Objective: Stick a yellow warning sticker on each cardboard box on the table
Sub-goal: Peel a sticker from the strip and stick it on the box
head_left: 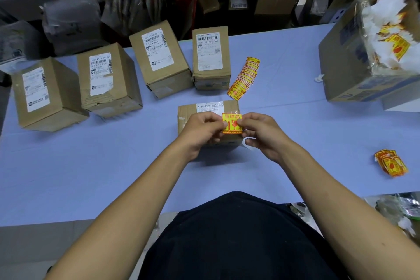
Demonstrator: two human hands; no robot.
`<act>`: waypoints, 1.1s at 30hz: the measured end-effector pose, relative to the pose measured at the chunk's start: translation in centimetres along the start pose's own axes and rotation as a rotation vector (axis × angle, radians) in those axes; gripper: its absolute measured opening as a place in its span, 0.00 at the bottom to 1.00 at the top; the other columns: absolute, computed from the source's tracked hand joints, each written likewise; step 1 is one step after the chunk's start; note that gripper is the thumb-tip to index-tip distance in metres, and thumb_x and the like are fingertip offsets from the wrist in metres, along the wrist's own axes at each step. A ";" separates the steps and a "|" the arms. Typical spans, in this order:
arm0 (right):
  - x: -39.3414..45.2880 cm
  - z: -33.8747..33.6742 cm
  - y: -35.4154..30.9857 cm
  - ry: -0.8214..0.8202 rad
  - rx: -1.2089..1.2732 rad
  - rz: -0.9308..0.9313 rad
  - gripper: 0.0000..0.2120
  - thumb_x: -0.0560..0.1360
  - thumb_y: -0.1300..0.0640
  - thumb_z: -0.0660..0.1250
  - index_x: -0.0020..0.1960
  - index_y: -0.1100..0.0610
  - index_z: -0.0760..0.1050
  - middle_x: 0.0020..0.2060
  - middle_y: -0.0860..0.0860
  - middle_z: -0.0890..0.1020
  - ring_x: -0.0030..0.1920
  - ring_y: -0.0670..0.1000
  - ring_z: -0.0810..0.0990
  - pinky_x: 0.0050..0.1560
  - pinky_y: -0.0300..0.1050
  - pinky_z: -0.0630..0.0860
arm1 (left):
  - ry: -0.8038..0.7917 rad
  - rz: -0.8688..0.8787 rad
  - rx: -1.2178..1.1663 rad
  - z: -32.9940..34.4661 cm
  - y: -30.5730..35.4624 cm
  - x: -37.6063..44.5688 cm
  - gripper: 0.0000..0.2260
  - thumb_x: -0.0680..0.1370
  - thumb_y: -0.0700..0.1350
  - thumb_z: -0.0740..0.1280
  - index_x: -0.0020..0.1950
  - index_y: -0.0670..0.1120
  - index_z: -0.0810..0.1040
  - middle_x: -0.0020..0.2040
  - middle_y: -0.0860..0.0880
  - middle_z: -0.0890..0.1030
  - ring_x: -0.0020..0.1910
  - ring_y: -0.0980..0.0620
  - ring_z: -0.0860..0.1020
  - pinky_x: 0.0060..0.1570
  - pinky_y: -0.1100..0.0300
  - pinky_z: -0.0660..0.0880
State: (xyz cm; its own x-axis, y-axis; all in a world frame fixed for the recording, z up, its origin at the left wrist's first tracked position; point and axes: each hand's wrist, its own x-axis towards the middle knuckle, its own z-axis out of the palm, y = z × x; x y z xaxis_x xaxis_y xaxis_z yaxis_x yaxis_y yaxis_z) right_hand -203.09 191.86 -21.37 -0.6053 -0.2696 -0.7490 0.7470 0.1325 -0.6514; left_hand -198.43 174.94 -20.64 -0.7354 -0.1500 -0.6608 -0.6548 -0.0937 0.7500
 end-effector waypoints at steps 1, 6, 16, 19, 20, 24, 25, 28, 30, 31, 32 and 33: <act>0.0 0.1 0.1 0.027 -0.049 -0.012 0.02 0.76 0.60 0.71 0.46 0.56 0.79 0.37 0.51 0.81 0.31 0.45 0.75 0.28 0.36 0.73 | 0.015 0.007 0.023 0.0 -0.2 0.2 0.08 0.76 0.36 0.71 0.39 0.46 0.78 0.30 0.50 0.78 0.28 0.56 0.77 0.29 0.63 0.75; 0.2 0.4 0.4 0.144 -0.246 -0.146 0.05 0.74 0.60 0.74 0.47 0.58 0.79 0.33 0.48 0.82 0.28 0.41 0.78 0.28 0.35 0.73 | 0.093 0.058 0.248 0.0 -0.6 0.7 0.08 0.77 0.41 0.70 0.37 0.47 0.79 0.32 0.49 0.80 0.28 0.55 0.77 0.29 0.61 0.74; 1.2 0.3 1.1 0.288 -0.308 -0.161 0.12 0.71 0.61 0.76 0.44 0.54 0.73 0.45 0.59 0.84 0.48 0.57 0.84 0.49 0.58 0.83 | 0.114 0.233 0.786 0.2 0.2 1.5 0.07 0.75 0.45 0.69 0.38 0.45 0.83 0.38 0.47 0.84 0.41 0.48 0.80 0.37 0.57 0.73; 1.3 0.0 1.4 0.282 -0.320 -0.176 0.11 0.71 0.62 0.75 0.42 0.55 0.72 0.44 0.60 0.83 0.48 0.58 0.85 0.44 0.54 0.84 | 0.111 0.215 0.812 0.5 0.3 1.7 0.08 0.74 0.45 0.69 0.37 0.43 0.83 0.37 0.46 0.83 0.41 0.46 0.81 0.39 0.52 0.77; 1.4 0.0 1.5 0.278 -0.326 -0.178 0.11 0.71 0.62 0.75 0.42 0.55 0.72 0.44 0.60 0.83 0.48 0.58 0.85 0.43 0.53 0.84 | 0.109 0.203 0.822 0.5 0.3 1.8 0.08 0.74 0.45 0.68 0.37 0.44 0.82 0.36 0.46 0.83 0.41 0.46 0.81 0.40 0.51 0.78; 1.4 0.0 1.7 0.291 -0.385 -0.181 0.12 0.71 0.62 0.75 0.40 0.56 0.71 0.42 0.58 0.82 0.47 0.59 0.84 0.39 0.50 0.83 | 0.106 0.181 0.879 0.7 0.2 2.0 0.08 0.73 0.45 0.67 0.36 0.44 0.82 0.36 0.47 0.83 0.41 0.46 0.81 0.41 0.49 0.80; 1.5 0.1 1.8 0.297 -0.390 -0.186 0.13 0.71 0.62 0.75 0.38 0.56 0.70 0.40 0.58 0.81 0.47 0.60 0.84 0.38 0.49 0.83 | 0.114 0.181 0.889 0.7 0.1 2.0 0.08 0.72 0.46 0.67 0.36 0.44 0.81 0.36 0.47 0.83 0.41 0.46 0.81 0.41 0.49 0.80; 1.5 0.0 2.0 0.315 -0.413 -0.202 0.14 0.71 0.63 0.75 0.36 0.57 0.69 0.38 0.59 0.80 0.47 0.61 0.84 0.34 0.46 0.81 | 0.134 0.189 0.907 0.8 -0.2 2.0 0.08 0.72 0.46 0.66 0.33 0.45 0.78 0.34 0.47 0.81 0.40 0.45 0.79 0.37 0.53 0.75; 1.6 -0.1 2.1 0.322 -0.429 -0.203 0.14 0.71 0.62 0.75 0.36 0.58 0.69 0.38 0.59 0.79 0.46 0.61 0.84 0.33 0.45 0.80 | 0.140 0.190 0.923 0.9 -0.3 2.1 0.08 0.72 0.46 0.66 0.34 0.45 0.78 0.34 0.47 0.81 0.40 0.45 0.79 0.35 0.55 0.73; 1.7 -0.1 2.1 0.324 -0.441 -0.204 0.14 0.71 0.62 0.75 0.36 0.58 0.69 0.37 0.59 0.80 0.46 0.61 0.84 0.33 0.46 0.80 | 0.146 0.188 0.930 1.0 -0.3 2.2 0.08 0.71 0.47 0.66 0.35 0.45 0.79 0.35 0.47 0.81 0.40 0.45 0.79 0.34 0.56 0.72; 1.8 -0.1 2.1 0.325 -0.459 -0.207 0.14 0.71 0.62 0.75 0.35 0.58 0.69 0.37 0.59 0.80 0.45 0.61 0.84 0.34 0.48 0.82 | 0.153 0.185 0.938 1.0 -0.3 2.2 0.08 0.71 0.47 0.66 0.35 0.45 0.79 0.35 0.47 0.81 0.40 0.45 0.79 0.33 0.57 0.71; 1.9 -0.2 2.1 0.323 -0.485 -0.210 0.14 0.71 0.61 0.75 0.35 0.58 0.69 0.37 0.59 0.80 0.44 0.61 0.84 0.36 0.52 0.83 | 0.160 0.182 0.947 1.0 -0.3 2.3 0.08 0.71 0.47 0.66 0.35 0.45 0.79 0.36 0.48 0.82 0.40 0.45 0.79 0.32 0.58 0.69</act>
State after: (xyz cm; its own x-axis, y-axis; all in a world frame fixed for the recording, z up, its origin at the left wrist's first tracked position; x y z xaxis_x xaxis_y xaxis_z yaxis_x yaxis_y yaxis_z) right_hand -202.73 191.77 -24.15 -0.8353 -0.0447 -0.5480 0.4385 0.5470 -0.7131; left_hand -200.06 175.64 -22.41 -0.8523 -0.2221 -0.4735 -0.4545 0.7626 0.4603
